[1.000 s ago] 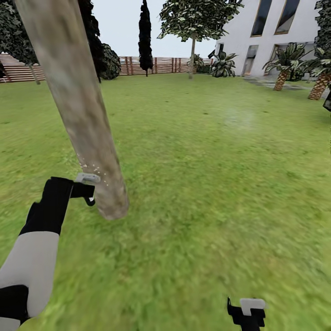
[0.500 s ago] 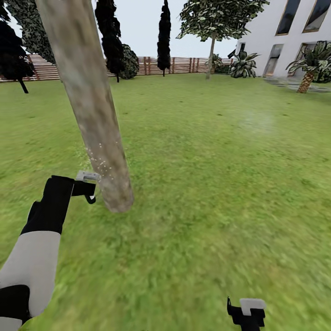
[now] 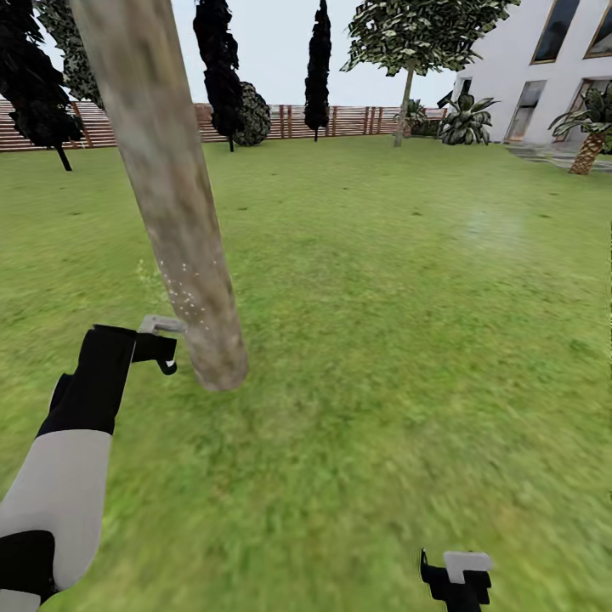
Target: In the garden, pick up the pesticide atomizer on the floor and spray pesticide onto both trees until each tree trunk is fully covered.
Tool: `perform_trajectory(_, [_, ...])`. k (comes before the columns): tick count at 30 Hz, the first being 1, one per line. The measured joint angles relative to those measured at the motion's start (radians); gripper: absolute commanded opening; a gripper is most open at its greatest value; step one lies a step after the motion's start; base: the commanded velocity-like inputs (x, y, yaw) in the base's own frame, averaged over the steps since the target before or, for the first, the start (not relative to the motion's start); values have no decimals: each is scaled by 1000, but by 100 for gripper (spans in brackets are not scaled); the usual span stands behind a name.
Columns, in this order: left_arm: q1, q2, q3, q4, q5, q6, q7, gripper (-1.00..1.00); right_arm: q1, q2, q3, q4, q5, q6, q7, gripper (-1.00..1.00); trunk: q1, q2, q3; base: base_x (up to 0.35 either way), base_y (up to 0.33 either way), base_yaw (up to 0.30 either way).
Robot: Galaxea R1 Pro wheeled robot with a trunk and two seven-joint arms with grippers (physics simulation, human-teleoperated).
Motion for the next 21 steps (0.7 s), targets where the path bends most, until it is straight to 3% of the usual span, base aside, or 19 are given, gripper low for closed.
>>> perform_trajectory(13, [-1,2,3,0,-2,-1,0,-100,0,1,1,0,0,0,0,100,0,0,0,0,-273,0])
perform_trajectory(17, [0,3,6,0,-6,-1,0,-100,0,2,1,0,0,0,0,100,0,0,0,1,-273,167])
perform_trajectory(21, [47,36,38,17,-14,-13,-1,-100,0,2,1,0,0,0,0,100,0,0,0,85,-273,274])
